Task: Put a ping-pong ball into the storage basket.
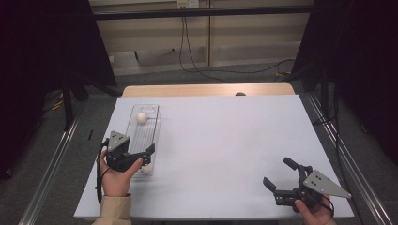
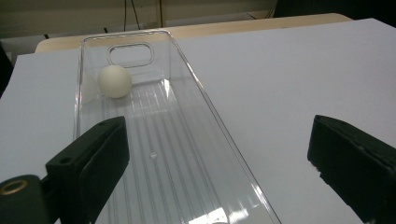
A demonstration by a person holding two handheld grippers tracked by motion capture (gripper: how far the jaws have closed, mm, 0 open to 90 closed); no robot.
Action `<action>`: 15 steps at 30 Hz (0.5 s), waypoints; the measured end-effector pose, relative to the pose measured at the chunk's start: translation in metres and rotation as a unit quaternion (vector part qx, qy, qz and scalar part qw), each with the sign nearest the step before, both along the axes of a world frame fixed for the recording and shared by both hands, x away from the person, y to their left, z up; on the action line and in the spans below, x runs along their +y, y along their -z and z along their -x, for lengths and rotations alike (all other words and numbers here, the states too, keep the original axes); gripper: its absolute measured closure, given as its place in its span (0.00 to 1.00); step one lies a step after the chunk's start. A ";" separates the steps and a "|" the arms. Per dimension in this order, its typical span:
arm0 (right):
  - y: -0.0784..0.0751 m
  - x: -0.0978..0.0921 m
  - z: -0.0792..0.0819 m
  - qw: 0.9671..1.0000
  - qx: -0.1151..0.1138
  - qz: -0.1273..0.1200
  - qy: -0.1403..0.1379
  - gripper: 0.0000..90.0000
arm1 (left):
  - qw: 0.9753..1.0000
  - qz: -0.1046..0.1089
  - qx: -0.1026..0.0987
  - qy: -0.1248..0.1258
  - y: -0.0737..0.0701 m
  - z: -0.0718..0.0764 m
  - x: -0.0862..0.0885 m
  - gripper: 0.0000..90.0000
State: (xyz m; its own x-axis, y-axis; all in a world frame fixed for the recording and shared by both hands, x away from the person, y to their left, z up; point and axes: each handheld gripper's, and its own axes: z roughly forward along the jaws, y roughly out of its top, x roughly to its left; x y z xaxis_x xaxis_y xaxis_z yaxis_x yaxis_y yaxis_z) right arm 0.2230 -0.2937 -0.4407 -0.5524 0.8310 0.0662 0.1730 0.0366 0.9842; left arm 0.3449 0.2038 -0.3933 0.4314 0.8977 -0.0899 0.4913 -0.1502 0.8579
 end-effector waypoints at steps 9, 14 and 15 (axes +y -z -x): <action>0.000 0.000 0.000 1.000 0.000 -0.001 0.001 0.01 | 1.000 0.013 -0.021 0.008 -0.001 0.007 0.000 0.04; 0.000 0.000 0.000 1.000 -0.001 -0.001 0.000 0.01 | 0.999 0.020 -0.030 0.007 0.000 0.009 0.001 0.04; 0.000 0.000 0.000 1.000 -0.001 -0.001 0.001 0.01 | 0.999 0.023 -0.032 0.008 0.000 0.010 0.000 0.04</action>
State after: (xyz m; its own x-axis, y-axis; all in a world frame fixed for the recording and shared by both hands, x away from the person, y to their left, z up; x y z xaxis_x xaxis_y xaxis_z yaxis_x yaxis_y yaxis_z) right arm 0.2228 -0.2937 -0.4403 -0.5514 0.8315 0.0677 0.1717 0.0336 0.9846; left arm 0.3349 0.2042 -0.3937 0.4510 0.8867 -0.1018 0.4326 -0.1175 0.8939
